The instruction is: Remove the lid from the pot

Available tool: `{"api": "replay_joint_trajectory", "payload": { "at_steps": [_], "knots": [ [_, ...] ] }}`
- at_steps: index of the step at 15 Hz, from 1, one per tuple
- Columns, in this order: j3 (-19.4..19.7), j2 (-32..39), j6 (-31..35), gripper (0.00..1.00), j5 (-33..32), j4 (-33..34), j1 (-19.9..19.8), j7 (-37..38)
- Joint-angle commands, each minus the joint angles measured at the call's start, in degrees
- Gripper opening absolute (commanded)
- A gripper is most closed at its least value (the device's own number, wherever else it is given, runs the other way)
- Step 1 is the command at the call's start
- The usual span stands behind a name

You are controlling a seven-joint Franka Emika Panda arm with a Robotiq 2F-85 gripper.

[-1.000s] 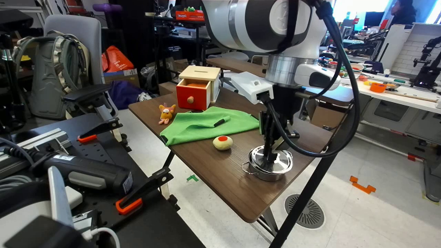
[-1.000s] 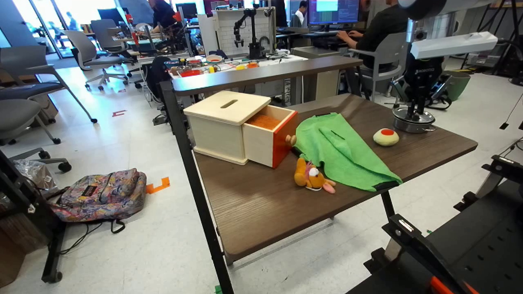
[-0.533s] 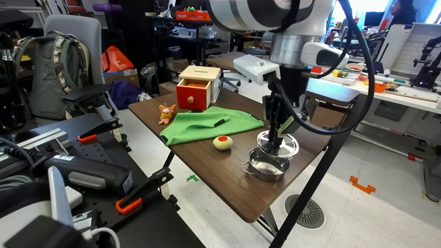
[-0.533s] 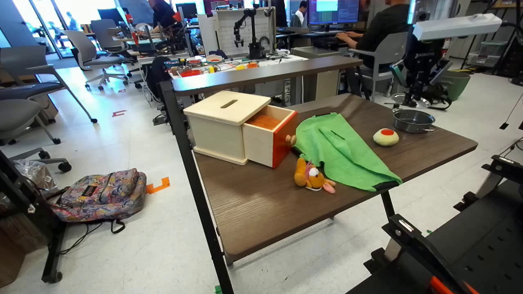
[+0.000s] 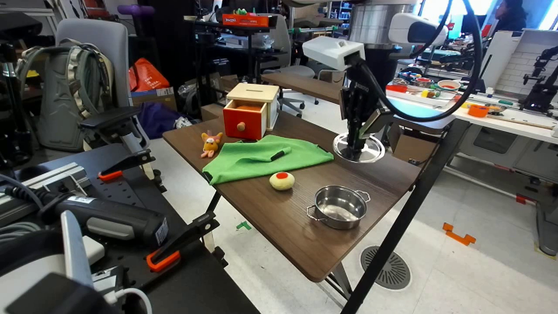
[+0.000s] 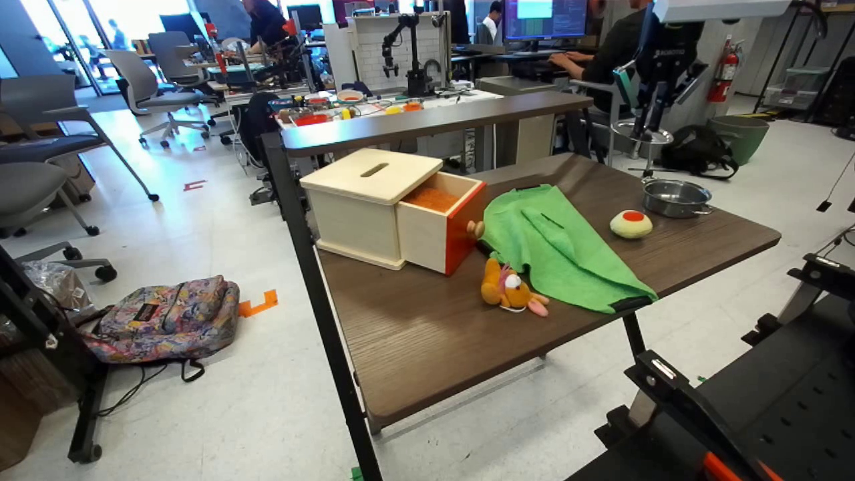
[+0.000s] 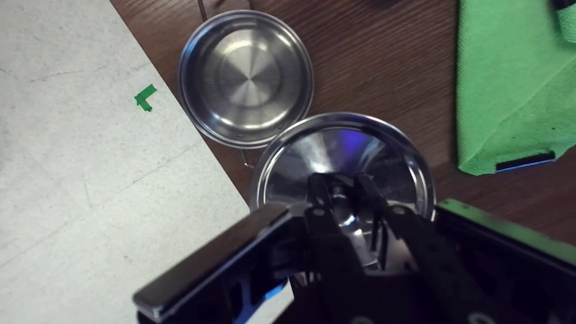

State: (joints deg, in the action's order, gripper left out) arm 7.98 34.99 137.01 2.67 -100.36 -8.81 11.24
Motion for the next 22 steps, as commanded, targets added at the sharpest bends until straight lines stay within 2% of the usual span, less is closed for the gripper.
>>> {"api": "replay_joint_trajectory", "payload": {
  "at_steps": [1, 14, 22],
  "knots": [
    [-1.57, 3.74, -4.08, 0.05, 1.77, 6.79, -0.11, -0.76],
    [-1.76, 22.75, -11.12, 0.05, 1.12, 27.57, 1.89, 5.61],
    [-0.77, 28.01, -16.22, 0.05, 0.77, 35.46, 1.89, 8.85]
  ]
}}
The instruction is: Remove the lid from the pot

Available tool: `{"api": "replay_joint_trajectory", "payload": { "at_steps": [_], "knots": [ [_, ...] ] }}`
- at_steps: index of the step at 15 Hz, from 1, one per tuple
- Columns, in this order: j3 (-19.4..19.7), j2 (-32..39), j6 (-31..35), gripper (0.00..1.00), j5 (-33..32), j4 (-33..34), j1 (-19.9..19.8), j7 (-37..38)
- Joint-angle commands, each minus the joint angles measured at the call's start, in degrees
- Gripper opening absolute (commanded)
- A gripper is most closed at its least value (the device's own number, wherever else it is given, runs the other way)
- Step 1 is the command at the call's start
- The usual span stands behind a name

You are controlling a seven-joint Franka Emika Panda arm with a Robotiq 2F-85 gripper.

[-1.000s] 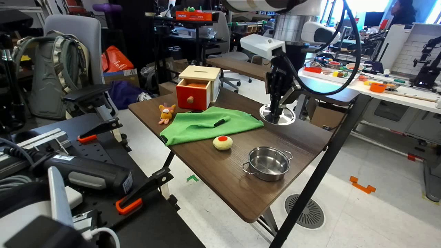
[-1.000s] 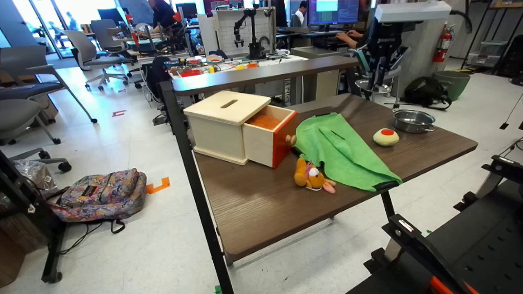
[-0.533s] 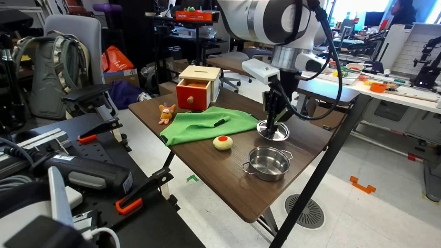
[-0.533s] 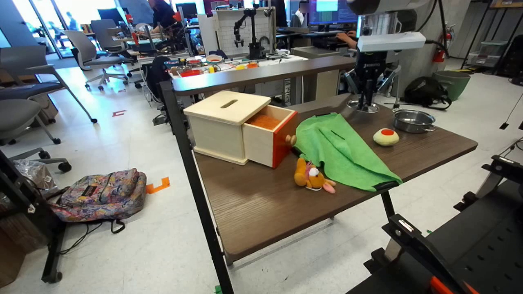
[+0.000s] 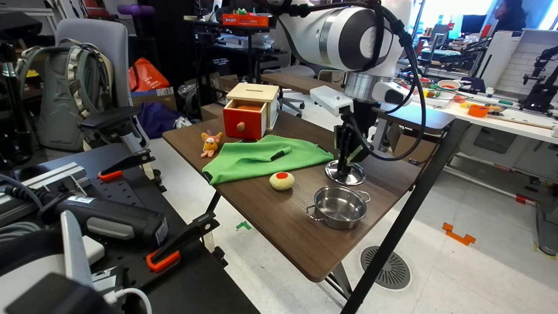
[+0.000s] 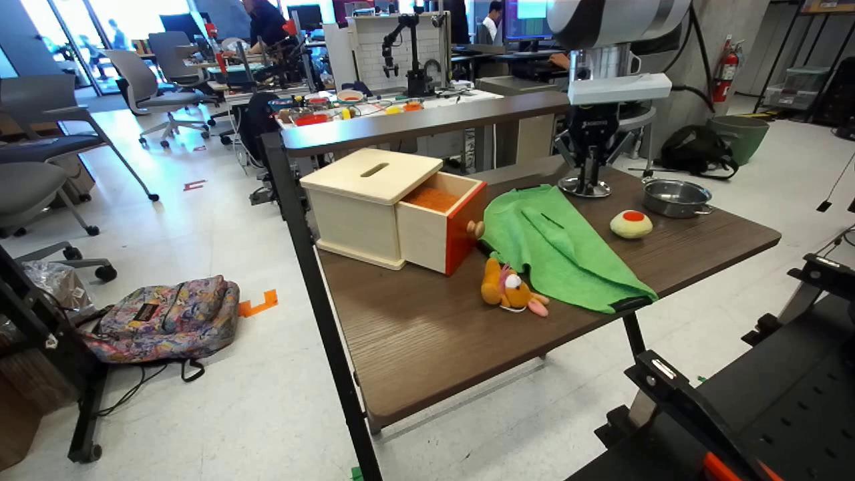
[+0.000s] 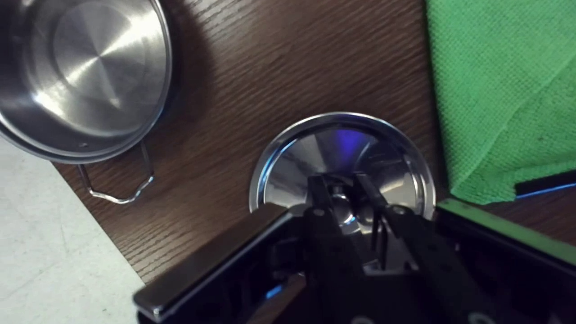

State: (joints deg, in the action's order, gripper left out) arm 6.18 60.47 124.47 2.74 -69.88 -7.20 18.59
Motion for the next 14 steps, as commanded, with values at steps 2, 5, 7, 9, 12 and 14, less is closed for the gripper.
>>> {"api": "replay_joint_trajectory", "payload": {
  "at_steps": [2, 5, 7, 9, 12, 14],
  "knots": [
    [1.6, 3.15, -5.46, 0.45, 0.33, 6.28, 0.42, 2.39],
    [2.1, 3.98, -7.46, 0.59, -0.08, 7.8, 0.57, 3.07],
    [2.01, 3.73, -7.98, 0.74, 0.24, 7.9, 0.48, 3.49],
    [1.61, 1.93, -7.66, 0.89, 0.64, 6.35, 0.29, 3.17],
    [-0.13, -4.77, -4.09, 1.0, 1.45, -1.12, -0.45, 0.86],
    [-1.51, -8.71, -2.68, 1.0, 2.93, -5.15, -1.43, -2.43]
  ]
}}
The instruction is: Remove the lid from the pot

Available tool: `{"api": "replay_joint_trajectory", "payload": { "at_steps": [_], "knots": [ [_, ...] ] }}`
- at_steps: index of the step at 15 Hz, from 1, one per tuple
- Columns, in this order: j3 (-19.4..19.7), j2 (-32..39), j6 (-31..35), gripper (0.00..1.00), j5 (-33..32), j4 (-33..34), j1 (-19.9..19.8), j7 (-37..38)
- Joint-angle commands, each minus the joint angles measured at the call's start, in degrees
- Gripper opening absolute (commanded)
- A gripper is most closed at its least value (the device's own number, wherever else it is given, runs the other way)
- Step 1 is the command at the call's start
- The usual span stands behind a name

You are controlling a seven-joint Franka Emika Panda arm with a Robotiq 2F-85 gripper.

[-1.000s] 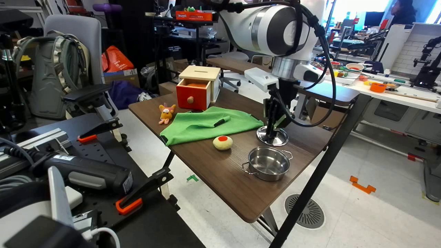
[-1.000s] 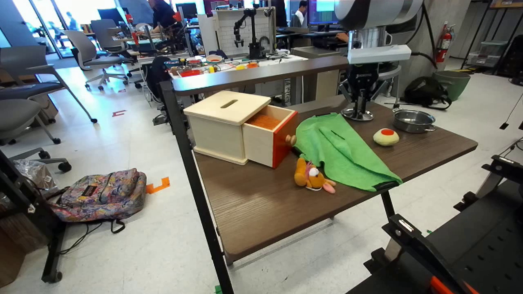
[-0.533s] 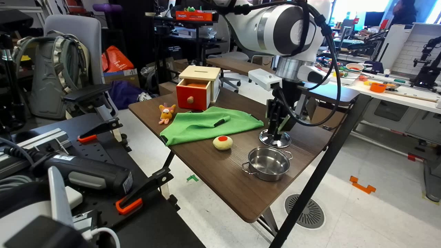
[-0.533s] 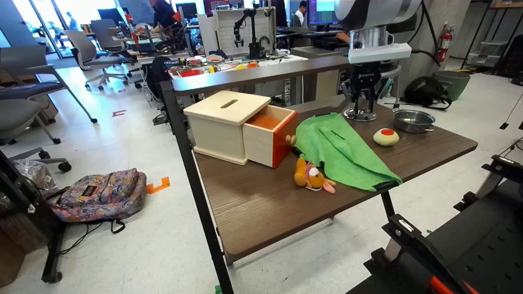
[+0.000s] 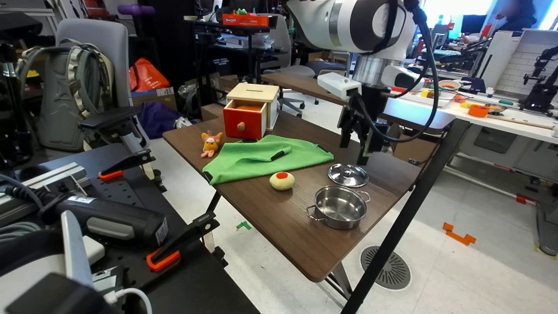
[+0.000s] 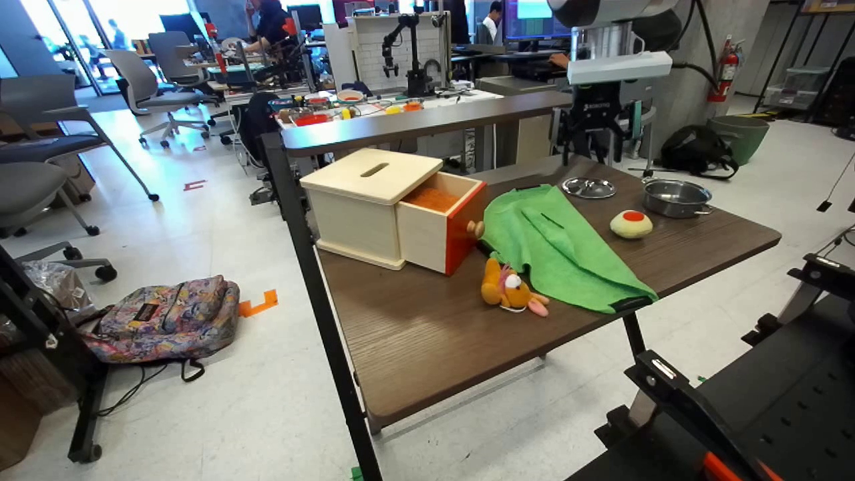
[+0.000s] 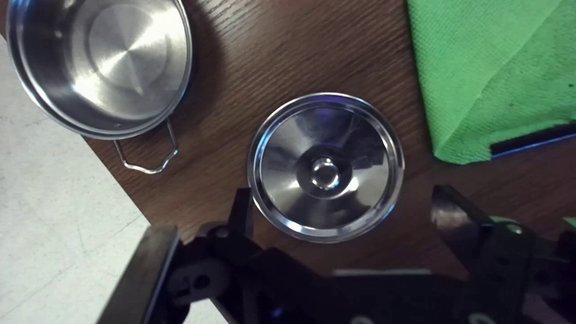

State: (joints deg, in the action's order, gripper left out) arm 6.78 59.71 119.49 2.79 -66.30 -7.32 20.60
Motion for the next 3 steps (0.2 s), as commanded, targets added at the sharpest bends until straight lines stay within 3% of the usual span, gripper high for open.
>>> {"api": "replay_joint_trajectory", "payload": {
  "at_steps": [1, 3],
  "knots": [
    [0.07, -1.48, 0.13, 1.0, 0.91, -1.1, 0.11, -1.14],
    [0.05, -2.98, 0.02, 1.0, 1.09, -2.09, 0.12, -1.45]
  ]
}}
